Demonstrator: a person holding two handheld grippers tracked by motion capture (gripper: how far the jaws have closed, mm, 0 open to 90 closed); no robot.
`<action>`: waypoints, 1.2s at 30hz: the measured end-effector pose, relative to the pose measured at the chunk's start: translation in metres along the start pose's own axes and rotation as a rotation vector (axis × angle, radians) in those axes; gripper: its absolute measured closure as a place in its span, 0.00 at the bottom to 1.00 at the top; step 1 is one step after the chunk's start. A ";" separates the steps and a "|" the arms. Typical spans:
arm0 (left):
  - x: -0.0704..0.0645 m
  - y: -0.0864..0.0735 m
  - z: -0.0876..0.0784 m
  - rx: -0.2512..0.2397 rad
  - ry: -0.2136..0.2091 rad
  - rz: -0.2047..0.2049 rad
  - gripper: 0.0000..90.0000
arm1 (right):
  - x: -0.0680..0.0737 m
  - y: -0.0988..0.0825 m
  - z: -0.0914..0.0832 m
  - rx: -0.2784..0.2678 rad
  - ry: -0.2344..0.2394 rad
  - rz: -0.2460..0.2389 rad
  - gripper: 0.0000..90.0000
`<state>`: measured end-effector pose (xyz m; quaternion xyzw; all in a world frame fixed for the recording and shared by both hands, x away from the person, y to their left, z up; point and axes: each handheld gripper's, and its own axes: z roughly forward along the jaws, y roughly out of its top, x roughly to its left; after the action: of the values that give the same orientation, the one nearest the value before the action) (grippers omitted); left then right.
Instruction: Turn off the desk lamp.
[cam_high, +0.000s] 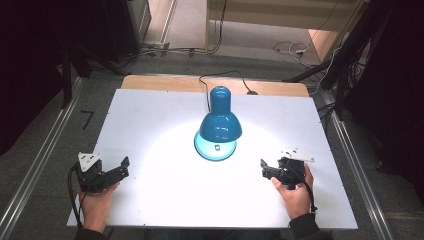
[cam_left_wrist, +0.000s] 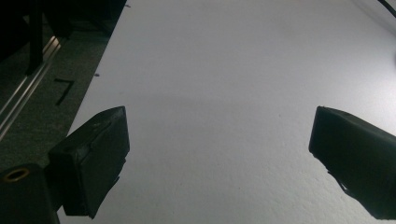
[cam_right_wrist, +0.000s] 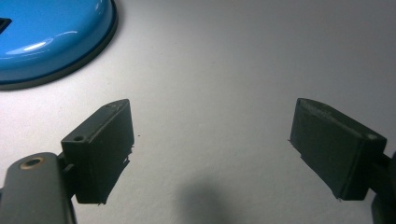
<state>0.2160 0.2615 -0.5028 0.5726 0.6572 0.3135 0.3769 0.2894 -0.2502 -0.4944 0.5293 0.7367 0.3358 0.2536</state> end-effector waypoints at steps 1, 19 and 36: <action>0.000 0.000 0.000 0.000 -0.001 0.000 0.06 | 0.002 0.001 0.001 -0.003 0.003 -0.003 0.13; 0.001 0.000 0.000 -0.002 -0.002 0.000 0.06 | 0.023 0.009 0.010 -0.014 0.040 -0.015 0.14; 0.002 0.000 -0.001 -0.002 0.001 -0.003 0.06 | 0.035 0.013 0.017 -0.022 0.061 -0.021 0.14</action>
<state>0.2153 0.2633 -0.5025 0.5712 0.6578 0.3139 0.3774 0.2987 -0.2100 -0.4956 0.5082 0.7458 0.3572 0.2405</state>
